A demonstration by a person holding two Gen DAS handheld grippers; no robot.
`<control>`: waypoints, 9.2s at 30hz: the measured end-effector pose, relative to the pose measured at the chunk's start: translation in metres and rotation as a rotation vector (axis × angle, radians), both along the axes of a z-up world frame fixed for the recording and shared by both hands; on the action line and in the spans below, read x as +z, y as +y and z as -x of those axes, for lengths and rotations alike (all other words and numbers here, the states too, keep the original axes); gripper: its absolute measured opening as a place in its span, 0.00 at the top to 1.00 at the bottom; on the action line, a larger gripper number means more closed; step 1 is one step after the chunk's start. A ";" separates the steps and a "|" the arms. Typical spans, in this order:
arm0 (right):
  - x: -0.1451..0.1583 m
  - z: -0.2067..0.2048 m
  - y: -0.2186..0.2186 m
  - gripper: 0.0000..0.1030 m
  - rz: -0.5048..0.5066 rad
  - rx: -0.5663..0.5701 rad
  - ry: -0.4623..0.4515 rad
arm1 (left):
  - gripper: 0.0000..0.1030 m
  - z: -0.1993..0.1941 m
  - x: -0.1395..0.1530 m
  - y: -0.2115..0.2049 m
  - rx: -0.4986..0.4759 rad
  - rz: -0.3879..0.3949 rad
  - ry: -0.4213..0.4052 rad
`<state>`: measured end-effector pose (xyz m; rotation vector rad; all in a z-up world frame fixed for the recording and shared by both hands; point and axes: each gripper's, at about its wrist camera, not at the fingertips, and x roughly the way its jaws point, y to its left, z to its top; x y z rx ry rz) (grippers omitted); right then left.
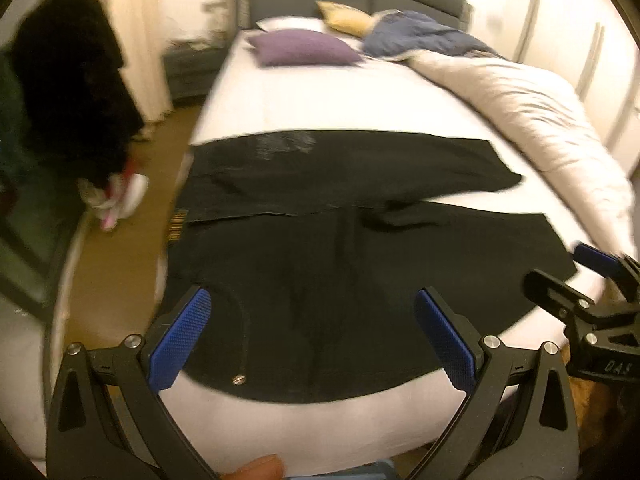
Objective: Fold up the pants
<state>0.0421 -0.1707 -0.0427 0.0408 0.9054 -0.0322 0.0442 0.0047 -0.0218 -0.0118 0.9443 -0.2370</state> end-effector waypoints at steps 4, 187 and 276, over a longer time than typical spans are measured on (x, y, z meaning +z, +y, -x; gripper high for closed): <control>0.012 -0.028 -0.010 0.00 -0.059 0.174 -0.049 | 0.00 -0.038 0.002 0.008 -0.029 -0.018 0.035; -0.085 -0.054 -0.040 0.28 -0.055 0.472 0.085 | 0.77 -0.005 -0.090 0.124 -0.518 -0.292 0.170; -0.177 0.063 -0.409 0.91 -0.793 -1.002 -0.266 | 0.76 -0.101 -0.114 -0.117 -0.306 0.076 0.170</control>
